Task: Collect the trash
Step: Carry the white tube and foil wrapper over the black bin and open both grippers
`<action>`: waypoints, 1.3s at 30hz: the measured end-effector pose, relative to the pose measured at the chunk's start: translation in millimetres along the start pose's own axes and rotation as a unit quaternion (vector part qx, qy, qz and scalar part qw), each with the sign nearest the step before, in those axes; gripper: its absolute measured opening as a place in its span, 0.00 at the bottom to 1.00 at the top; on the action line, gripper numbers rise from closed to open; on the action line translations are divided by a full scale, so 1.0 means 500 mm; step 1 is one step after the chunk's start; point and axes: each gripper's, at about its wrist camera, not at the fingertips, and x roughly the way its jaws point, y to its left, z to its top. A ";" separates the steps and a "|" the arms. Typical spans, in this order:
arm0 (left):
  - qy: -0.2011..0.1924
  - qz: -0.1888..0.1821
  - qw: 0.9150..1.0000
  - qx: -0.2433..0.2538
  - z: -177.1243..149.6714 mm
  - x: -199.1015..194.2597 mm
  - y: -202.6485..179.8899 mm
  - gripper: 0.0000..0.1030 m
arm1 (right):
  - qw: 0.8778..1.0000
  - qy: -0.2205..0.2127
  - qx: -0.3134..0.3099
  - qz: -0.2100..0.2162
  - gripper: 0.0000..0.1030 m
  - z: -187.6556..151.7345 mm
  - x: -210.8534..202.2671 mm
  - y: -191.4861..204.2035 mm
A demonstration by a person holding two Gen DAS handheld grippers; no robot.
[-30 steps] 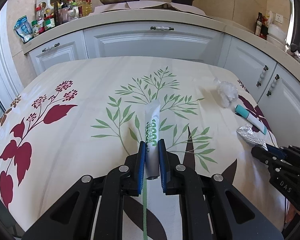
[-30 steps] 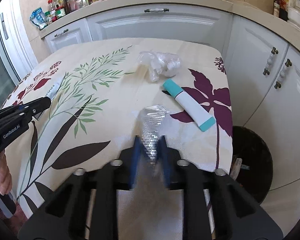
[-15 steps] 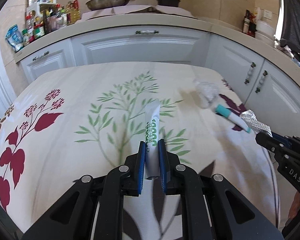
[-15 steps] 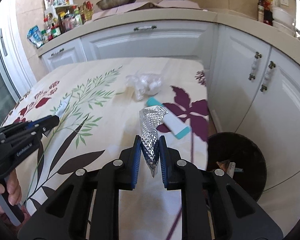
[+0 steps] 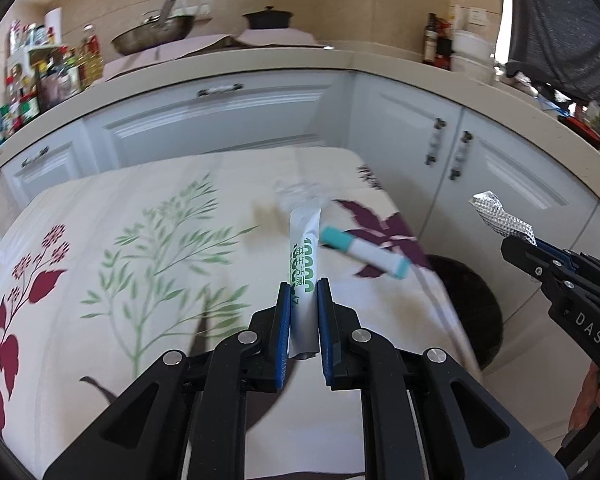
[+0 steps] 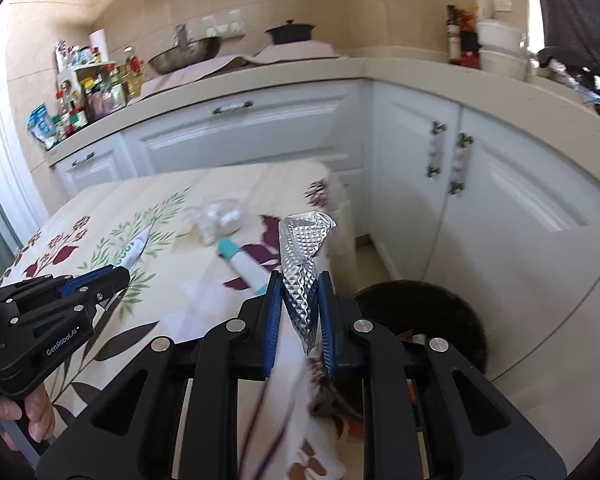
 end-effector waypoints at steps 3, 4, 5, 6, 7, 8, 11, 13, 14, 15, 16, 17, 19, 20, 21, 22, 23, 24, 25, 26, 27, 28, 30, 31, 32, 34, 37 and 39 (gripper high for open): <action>-0.006 -0.010 1.000 0.010 0.006 -0.002 -0.032 0.14 | 1.000 -0.013 0.006 -0.011 0.17 -0.001 -0.017 -0.023; -0.009 -0.013 1.000 0.014 0.009 -0.003 -0.045 0.14 | 1.000 -0.016 0.008 -0.014 0.17 -0.002 -0.021 -0.030; -0.012 -0.016 1.000 0.017 0.010 -0.005 -0.055 0.14 | 1.000 -0.022 0.011 -0.018 0.17 -0.002 -0.028 -0.040; -0.015 -0.019 1.000 0.021 0.012 -0.007 -0.066 0.14 | 0.999 -0.025 0.013 -0.022 0.17 -0.003 -0.033 -0.047; -0.017 -0.021 0.999 0.023 0.013 -0.008 -0.074 0.14 | 0.999 -0.028 0.013 -0.027 0.17 -0.003 -0.037 -0.054; -0.020 -0.024 0.999 0.026 0.015 -0.009 -0.087 0.14 | 0.999 -0.030 0.014 -0.031 0.17 -0.003 -0.042 -0.059; -0.023 -0.031 0.999 0.033 0.019 -0.009 -0.112 0.14 | 0.998 -0.040 0.018 -0.043 0.17 -0.004 -0.056 -0.083; -0.027 -0.036 0.998 0.037 0.023 -0.010 -0.131 0.14 | 0.997 -0.044 0.019 -0.053 0.17 -0.004 -0.063 -0.097; -0.029 -0.038 0.998 0.039 0.024 -0.010 -0.138 0.14 | 0.997 -0.046 0.019 -0.056 0.17 -0.004 -0.065 -0.101; -0.030 -0.040 0.998 0.041 0.025 -0.011 -0.146 0.14 | 0.997 -0.048 0.020 -0.061 0.17 -0.004 -0.069 -0.107; -0.032 -0.044 0.998 0.042 0.026 -0.010 -0.154 0.14 | 0.996 -0.050 0.020 -0.065 0.17 -0.004 -0.072 -0.113; -0.034 -0.047 0.997 0.044 0.028 -0.010 -0.163 0.14 | 0.996 -0.051 0.022 -0.069 0.17 -0.005 -0.074 -0.121; -0.034 -0.052 0.997 0.049 0.029 -0.006 -0.181 0.14 | 0.996 -0.053 0.023 -0.075 0.17 -0.005 -0.078 -0.132; -0.035 -0.055 0.997 0.052 0.030 -0.004 -0.191 0.14 | 0.995 -0.054 0.025 -0.079 0.17 -0.006 -0.080 -0.139; -0.037 -0.058 0.996 0.054 0.031 -0.003 -0.200 0.14 | 0.995 -0.055 0.025 -0.082 0.17 -0.005 -0.081 -0.143; -0.039 -0.060 0.996 0.057 0.032 -0.002 -0.209 0.14 | 0.994 -0.056 0.027 -0.085 0.17 -0.006 -0.081 -0.150; -0.041 -0.062 0.996 0.059 0.032 -0.001 -0.215 0.14 | 0.994 -0.057 0.028 -0.087 0.17 -0.006 -0.082 -0.153; -0.041 -0.064 0.995 0.061 0.033 0.002 -0.224 0.14 | 0.994 -0.058 0.030 -0.089 0.17 -0.007 -0.083 -0.159; -0.040 -0.067 0.995 0.063 0.034 0.007 -0.232 0.14 | 0.993 -0.060 0.032 -0.092 0.17 -0.008 -0.082 -0.165; -0.038 -0.069 0.995 0.064 0.035 0.011 -0.239 0.14 | 0.993 -0.059 0.033 -0.094 0.17 -0.009 -0.081 -0.171; -0.037 -0.070 0.995 0.064 0.036 0.014 -0.244 0.14 | 0.993 -0.059 0.034 -0.097 0.17 -0.010 -0.079 -0.175; -0.036 -0.072 0.995 0.065 0.037 0.018 -0.251 0.14 | 0.993 -0.060 0.035 -0.099 0.17 -0.011 -0.077 -0.180; -0.037 -0.072 0.994 0.069 0.040 0.026 -0.265 0.14 | 0.992 -0.058 0.037 -0.104 0.17 -0.013 -0.073 -0.187; -0.038 -0.072 0.994 0.071 0.040 0.030 -0.271 0.14 | 0.992 -0.057 0.038 -0.105 0.17 -0.014 -0.070 -0.191; -0.037 -0.073 0.994 0.072 0.041 0.033 -0.275 0.14 | 0.992 -0.057 0.040 -0.106 0.17 -0.015 -0.068 -0.195; -0.034 -0.073 0.994 0.074 0.041 0.042 -0.283 0.14 | 0.992 -0.056 0.043 -0.107 0.17 -0.017 -0.064 -0.202; -0.032 -0.073 0.994 0.075 0.041 0.051 -0.291 0.14 | 0.991 -0.056 0.045 -0.109 0.17 -0.019 -0.057 -0.210; -0.031 -0.071 0.994 0.076 0.041 0.058 -0.297 0.14 | 0.991 -0.054 0.046 -0.110 0.17 -0.020 -0.052 -0.214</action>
